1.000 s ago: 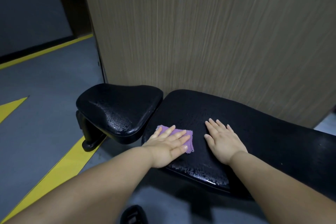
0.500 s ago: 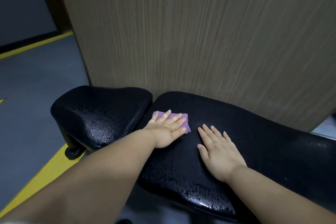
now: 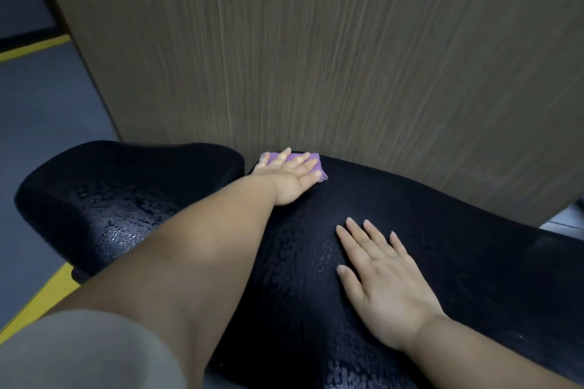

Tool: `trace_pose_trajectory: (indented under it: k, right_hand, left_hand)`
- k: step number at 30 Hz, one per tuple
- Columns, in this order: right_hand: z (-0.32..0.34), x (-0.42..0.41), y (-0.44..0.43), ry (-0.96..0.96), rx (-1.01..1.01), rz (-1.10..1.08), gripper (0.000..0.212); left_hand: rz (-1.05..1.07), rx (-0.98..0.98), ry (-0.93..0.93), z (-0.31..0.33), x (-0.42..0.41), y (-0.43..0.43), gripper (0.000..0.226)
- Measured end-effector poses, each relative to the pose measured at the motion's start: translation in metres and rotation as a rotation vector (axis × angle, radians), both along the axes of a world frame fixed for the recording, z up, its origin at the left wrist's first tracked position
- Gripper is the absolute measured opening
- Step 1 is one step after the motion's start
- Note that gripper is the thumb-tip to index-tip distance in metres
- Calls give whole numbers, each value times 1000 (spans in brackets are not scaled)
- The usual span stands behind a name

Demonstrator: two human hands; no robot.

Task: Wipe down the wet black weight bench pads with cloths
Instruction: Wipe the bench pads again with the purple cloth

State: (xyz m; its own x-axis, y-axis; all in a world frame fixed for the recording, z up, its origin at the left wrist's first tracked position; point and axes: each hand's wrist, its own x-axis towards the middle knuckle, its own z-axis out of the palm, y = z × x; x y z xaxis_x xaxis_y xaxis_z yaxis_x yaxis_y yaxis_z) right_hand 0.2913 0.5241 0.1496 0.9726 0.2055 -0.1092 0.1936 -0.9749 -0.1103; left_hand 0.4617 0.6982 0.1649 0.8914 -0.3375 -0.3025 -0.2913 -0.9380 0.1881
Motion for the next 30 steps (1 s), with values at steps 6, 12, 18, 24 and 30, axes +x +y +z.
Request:
trace_pose_trajectory:
  k: [6, 12, 18, 24, 30]
  right_hand:
    - [-3, 5, 0, -7, 6, -6, 75]
    - [-3, 6, 1, -14, 13, -17, 76]
    - [-2, 7, 1, -14, 8, -28, 78]
    - [-2, 7, 2, -15, -2, -36, 81]
    - [0, 5, 2, -17, -21, -53, 56]
  left_hand:
    - [57, -30, 7, -4, 26, -3, 54]
    - [64, -33, 2, -6, 22, -2, 52]
    - [64, -106, 30, -6, 1, 13, 52]
    - [69, -148, 49, -9, -37, 38, 54]
    - [43, -193, 69, -8, -88, 65, 52]
